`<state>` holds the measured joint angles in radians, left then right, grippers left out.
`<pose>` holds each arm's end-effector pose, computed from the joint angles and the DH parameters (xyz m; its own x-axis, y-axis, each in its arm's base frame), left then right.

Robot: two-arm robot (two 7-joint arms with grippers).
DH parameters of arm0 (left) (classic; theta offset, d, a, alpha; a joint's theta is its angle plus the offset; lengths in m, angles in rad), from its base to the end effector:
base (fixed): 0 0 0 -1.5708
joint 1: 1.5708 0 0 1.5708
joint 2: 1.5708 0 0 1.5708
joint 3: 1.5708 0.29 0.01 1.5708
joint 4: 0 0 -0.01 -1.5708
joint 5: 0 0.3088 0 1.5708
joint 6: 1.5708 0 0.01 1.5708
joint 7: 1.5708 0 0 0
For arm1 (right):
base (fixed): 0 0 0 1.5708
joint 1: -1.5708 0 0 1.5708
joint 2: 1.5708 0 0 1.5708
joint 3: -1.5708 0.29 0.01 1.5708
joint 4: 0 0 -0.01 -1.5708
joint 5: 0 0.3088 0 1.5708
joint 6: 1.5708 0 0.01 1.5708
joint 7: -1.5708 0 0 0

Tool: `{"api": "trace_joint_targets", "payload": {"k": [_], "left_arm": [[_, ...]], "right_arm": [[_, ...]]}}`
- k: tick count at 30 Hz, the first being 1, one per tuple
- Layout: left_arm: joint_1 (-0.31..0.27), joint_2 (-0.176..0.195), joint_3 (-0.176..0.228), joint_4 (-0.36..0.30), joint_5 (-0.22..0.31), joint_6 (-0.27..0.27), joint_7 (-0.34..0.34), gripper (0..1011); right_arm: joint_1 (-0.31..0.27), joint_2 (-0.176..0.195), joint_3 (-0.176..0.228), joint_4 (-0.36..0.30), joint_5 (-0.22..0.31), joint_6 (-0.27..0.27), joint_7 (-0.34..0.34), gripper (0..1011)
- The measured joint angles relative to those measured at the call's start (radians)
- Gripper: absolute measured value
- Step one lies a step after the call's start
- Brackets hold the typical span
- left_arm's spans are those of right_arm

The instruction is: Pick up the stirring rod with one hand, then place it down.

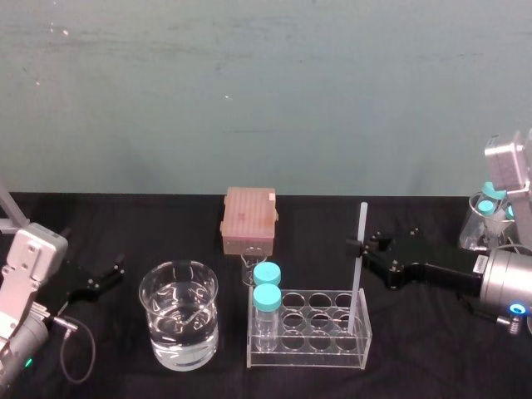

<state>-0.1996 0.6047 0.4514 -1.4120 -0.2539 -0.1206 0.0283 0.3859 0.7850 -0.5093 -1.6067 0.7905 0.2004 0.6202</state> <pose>0.3581 0.0827 -0.3022 0.2922 0.8803 0.3738 -0.9553 0.2873 0.0701 0.3855 -0.0907 -0.1880 0.8341 -0.5499 -0.0429 0.5358 0.8263 -0.1737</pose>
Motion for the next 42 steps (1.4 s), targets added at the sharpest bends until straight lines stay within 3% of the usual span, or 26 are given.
{"api": "trace_joint_targets", "payload": {"k": [17,42], "left_arm": [[0.000,0.000,0.000,0.000,0.000,0.000,0.000,1005],[0.000,0.000,0.000,0.000,0.000,0.000,0.000,1005]], "right_arm": [[0.004,-0.048,-0.026,0.071,-0.057,-0.026,0.022,72],[-0.002,-0.060,-0.025,0.090,-0.073,-0.019,0.027,77]]}}
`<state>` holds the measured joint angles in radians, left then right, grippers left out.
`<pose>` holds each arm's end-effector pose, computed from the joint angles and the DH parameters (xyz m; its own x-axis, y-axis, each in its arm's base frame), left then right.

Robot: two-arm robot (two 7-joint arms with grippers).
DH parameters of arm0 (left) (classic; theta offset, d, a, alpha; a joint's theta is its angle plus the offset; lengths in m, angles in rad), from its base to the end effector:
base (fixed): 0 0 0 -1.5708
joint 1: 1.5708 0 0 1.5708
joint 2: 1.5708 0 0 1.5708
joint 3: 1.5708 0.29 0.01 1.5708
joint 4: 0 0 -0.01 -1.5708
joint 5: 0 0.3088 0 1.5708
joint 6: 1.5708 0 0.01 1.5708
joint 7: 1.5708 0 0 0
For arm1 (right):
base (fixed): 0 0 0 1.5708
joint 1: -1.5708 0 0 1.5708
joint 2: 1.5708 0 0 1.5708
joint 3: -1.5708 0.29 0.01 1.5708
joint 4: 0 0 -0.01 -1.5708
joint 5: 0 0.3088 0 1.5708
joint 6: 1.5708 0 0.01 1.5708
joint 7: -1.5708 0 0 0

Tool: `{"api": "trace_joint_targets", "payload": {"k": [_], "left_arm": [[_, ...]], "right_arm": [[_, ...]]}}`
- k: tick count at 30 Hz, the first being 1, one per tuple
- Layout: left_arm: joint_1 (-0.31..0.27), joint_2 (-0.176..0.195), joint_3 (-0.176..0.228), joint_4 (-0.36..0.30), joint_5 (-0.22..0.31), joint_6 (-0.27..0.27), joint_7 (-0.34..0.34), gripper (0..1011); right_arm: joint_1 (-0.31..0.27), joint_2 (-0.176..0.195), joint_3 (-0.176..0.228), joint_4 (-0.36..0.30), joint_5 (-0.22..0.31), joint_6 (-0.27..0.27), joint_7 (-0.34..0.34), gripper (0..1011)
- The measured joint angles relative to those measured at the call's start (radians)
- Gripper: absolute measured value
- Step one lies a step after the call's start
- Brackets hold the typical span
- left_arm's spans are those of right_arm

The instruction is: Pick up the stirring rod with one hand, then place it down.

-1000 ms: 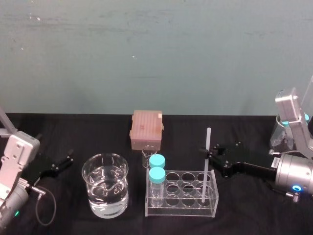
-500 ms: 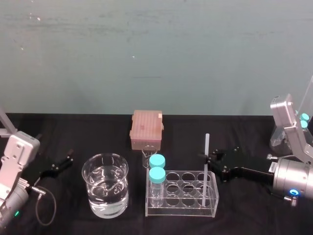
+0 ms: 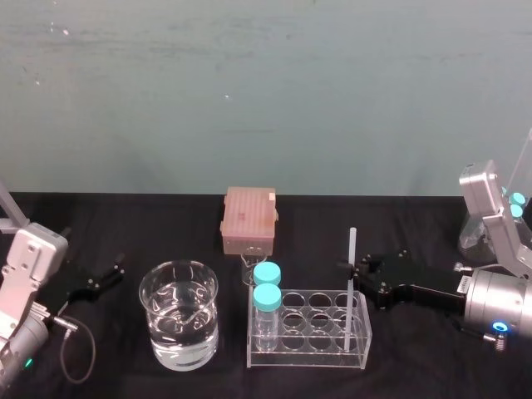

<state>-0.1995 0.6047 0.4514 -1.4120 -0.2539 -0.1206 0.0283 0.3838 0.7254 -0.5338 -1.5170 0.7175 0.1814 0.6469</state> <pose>0.3581 0.0827 -0.3023 0.2923 0.8803 0.3737 -0.9552 0.2873 0.0702 0.3918 -0.0858 -0.2188 0.8325 -0.5513 -0.0557 0.5287 0.8204 -0.2176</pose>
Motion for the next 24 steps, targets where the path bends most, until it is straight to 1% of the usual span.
{"api": "trace_joint_targets", "payload": {"k": [2,5,7,10,11,12,14,15,16,21,22,24], "left_arm": [[0.000,0.000,0.000,0.000,0.000,0.000,0.000,1005],[0.000,0.000,0.000,0.000,0.000,0.000,0.000,1005],[0.000,0.000,0.000,0.000,0.000,0.000,0.000,1005],[0.000,0.000,0.000,0.000,0.000,0.000,0.000,1005],[0.000,0.000,0.000,0.000,0.000,0.000,0.000,1005],[0.000,0.000,0.000,0.000,0.000,0.000,0.000,1005],[0.000,0.000,0.000,0.000,0.000,0.000,0.000,1005],[0.000,0.000,0.000,0.000,0.000,0.000,0.000,1005],[0.000,0.000,0.000,0.000,0.000,0.000,0.000,1005],[0.000,0.000,0.000,0.000,0.000,0.000,0.000,1005],[0.000,0.000,0.000,0.000,0.000,0.000,0.000,1005],[0.000,0.000,0.000,0.000,0.000,0.000,0.000,1005]], "right_arm": [[0.000,0.000,0.000,0.000,0.000,0.000,0.000,110],[0.000,0.000,0.000,0.000,0.000,0.000,0.000,188],[0.000,0.000,0.000,-0.001,0.000,0.000,0.000,269],[0.000,0.001,0.000,-0.001,0.000,0.000,0.000,329],[0.000,0.001,0.000,-0.001,0.001,0.000,0.000,385],[0.000,0.001,0.000,-0.001,0.001,0.000,0.000,408],[0.000,0.001,0.000,-0.001,0.001,-0.001,-0.001,489],[0.000,0.001,0.000,-0.001,0.001,-0.001,-0.001,501],[0.000,0.001,0.000,-0.001,0.001,-0.001,-0.001,552],[0.000,0.001,0.000,-0.001,0.001,-0.001,-0.001,695],[0.000,0.001,0.000,-0.001,0.001,-0.001,-0.001,751],[0.000,0.001,0.000,-0.001,0.001,-0.001,-0.001,808]]}}
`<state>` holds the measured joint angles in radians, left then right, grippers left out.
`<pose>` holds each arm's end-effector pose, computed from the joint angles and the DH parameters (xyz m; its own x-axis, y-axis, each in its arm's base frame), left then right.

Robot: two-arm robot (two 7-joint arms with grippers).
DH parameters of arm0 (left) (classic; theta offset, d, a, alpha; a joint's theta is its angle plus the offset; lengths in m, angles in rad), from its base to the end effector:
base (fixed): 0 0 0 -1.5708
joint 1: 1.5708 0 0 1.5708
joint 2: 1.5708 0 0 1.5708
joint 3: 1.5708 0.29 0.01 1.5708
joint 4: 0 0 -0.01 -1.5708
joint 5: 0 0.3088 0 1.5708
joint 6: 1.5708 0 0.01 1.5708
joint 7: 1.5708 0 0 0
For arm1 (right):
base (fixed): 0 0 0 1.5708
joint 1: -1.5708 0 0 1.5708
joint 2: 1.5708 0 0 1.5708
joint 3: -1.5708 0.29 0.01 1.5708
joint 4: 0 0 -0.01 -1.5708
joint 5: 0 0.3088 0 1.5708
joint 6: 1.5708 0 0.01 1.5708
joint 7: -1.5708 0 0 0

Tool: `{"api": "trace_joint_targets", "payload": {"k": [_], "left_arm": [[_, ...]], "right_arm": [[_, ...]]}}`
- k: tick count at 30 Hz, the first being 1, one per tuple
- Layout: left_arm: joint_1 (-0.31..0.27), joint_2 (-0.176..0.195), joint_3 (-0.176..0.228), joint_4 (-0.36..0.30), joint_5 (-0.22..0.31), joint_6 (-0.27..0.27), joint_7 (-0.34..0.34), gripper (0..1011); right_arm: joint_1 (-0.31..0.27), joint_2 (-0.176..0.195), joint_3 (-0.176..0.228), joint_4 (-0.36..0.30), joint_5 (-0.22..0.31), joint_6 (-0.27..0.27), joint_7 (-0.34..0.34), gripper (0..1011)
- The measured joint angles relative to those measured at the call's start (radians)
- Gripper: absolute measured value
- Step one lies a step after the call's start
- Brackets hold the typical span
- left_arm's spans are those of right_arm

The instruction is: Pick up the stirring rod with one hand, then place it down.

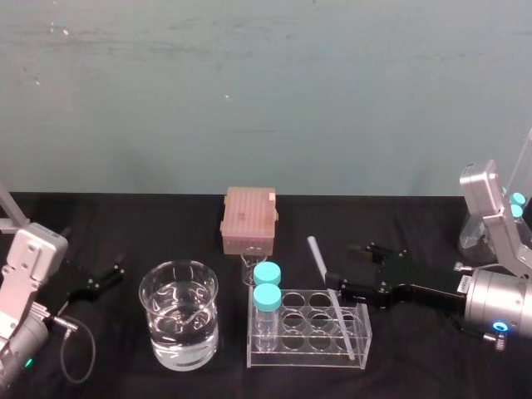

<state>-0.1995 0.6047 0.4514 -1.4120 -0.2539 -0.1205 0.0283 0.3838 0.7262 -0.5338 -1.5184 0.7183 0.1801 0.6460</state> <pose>0.3581 0.0827 -0.3023 0.2923 0.8803 0.3738 -0.9553 0.2873 0.0703 0.3917 -0.0858 -0.2184 0.8325 -0.5513 -0.0544 0.5292 0.8205 -0.2160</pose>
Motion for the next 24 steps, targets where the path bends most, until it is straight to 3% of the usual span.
{"api": "trace_joint_targets", "payload": {"k": [8,15,24], "left_arm": [[0.000,0.000,0.000,0.000,0.000,0.000,0.000,1005],[0.000,0.000,0.000,0.000,0.000,0.000,0.000,1005],[0.000,0.000,0.000,0.000,0.000,0.000,0.000,1005]], "right_arm": [[0.000,0.000,0.000,0.000,0.000,0.000,0.000,1003],[0.000,0.000,0.006,0.000,0.005,-0.005,0.007,1003],[0.018,-0.022,0.076,-0.042,0.088,-0.028,0.003,1003]]}}
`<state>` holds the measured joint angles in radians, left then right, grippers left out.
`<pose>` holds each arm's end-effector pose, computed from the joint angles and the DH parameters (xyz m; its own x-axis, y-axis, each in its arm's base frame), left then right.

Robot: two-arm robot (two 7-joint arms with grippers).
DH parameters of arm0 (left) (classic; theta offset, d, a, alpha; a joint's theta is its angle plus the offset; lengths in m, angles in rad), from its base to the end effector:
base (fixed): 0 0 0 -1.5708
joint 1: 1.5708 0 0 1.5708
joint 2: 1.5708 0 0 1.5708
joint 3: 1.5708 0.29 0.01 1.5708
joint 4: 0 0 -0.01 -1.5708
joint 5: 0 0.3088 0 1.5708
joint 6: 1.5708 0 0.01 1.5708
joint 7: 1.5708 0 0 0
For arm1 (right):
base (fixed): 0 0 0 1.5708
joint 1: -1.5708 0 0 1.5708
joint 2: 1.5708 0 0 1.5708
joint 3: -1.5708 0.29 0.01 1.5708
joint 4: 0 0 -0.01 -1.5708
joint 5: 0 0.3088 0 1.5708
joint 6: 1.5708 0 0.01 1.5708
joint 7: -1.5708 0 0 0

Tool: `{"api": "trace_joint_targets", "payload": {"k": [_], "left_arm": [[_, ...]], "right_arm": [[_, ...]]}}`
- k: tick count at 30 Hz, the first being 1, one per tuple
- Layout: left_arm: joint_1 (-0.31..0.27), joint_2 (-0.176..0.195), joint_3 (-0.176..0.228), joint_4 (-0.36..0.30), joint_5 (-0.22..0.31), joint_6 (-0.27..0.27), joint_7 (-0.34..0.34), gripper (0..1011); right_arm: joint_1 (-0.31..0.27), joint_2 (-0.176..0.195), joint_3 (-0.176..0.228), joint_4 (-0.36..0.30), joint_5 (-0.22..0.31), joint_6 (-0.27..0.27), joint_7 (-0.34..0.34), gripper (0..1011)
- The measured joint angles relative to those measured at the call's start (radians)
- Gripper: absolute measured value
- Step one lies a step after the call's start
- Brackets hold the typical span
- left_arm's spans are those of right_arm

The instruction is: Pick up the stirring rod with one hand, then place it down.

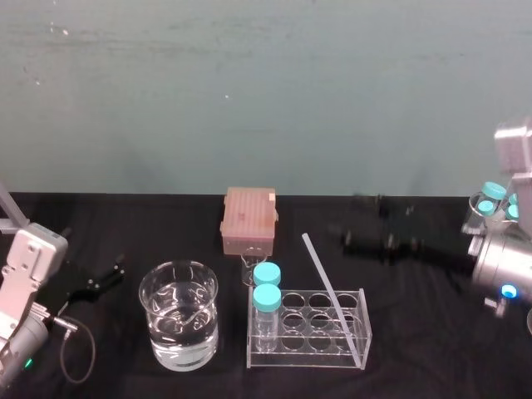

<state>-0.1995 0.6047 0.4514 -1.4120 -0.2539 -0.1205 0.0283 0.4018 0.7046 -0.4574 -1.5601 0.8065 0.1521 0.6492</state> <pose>0.3581 0.0827 -0.3023 0.2923 0.8803 0.3738 -0.9553 0.2873 0.0703 0.3986 -0.0859 -0.1855 0.8329 -0.5505 -0.0571 0.5486 0.8348 -0.0468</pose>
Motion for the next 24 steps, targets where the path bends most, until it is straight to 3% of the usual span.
{"api": "trace_joint_targets", "payload": {"k": [6,9,16,24], "left_arm": [[0.000,0.000,0.000,0.000,0.000,0.000,0.000,1005],[0.000,0.000,0.000,0.000,0.000,0.000,0.000,1005],[0.000,0.000,0.000,0.000,0.000,0.000,0.000,1005],[0.000,0.000,0.000,0.000,0.000,0.000,0.000,1005]], "right_arm": [[0.028,-0.043,0.060,-0.025,0.008,-0.042,-0.115,1003],[0.040,-0.094,0.101,-0.029,-0.033,-0.084,-0.247,1003],[0.041,-0.186,0.132,-0.003,-0.158,-0.123,-0.498,1003],[0.011,-0.231,0.139,0.045,-0.231,-0.104,-0.619,1003]]}}
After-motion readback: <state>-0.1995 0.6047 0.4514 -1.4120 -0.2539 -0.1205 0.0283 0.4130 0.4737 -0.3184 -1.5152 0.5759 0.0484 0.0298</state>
